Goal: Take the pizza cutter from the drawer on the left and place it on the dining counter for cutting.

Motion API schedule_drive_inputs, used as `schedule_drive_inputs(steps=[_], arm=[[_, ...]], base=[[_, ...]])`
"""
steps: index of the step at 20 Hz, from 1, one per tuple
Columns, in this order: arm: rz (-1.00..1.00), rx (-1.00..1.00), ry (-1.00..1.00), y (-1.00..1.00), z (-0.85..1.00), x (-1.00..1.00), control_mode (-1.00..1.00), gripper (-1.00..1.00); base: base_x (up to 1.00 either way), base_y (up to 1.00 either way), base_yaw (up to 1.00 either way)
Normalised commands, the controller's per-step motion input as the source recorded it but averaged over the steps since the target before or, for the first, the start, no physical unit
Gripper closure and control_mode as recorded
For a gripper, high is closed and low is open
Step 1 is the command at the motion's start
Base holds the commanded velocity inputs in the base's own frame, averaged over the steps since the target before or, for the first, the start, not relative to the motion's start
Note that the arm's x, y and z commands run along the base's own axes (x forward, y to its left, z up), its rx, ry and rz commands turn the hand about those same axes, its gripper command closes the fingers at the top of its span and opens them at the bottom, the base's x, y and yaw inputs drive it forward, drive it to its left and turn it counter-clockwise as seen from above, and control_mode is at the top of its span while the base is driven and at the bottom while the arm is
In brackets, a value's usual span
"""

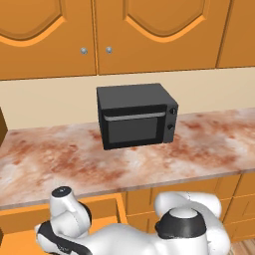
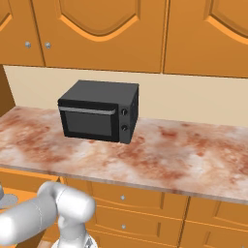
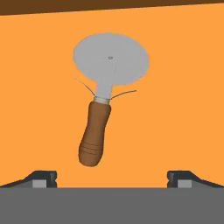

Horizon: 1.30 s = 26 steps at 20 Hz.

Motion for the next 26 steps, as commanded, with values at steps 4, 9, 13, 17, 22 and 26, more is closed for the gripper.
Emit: schedule_drive_inputs(steps=[4,9,13,17,22,26], arm=[[0.0,0.0,0.01,0.2,-0.18,0.14,-1.0,-1.0],[0.0,0.0,0.02,0.18,-0.17,0.1,-1.0,-1.0],[0.0,0.0,0.02,0.14,-0.16,0.07,-1.0,-1.0],[0.0,0.0,0.03,0.08,-0.15,0.04,-1.0,-1.0],[0.0,0.0,0.01,0.0,-0.23,0.0,-1.0,-1.0],[0.0,0.0,0.0,0.0,-0.29,0.0,-1.0,-1.0]], base=[[0.0,0.0,0.0],[0.0,0.0,0.0],[0.0,0.0,0.0],[0.0,0.0,0.0],[0.0,0.0,0.0],[0.0,0.0,0.0]])
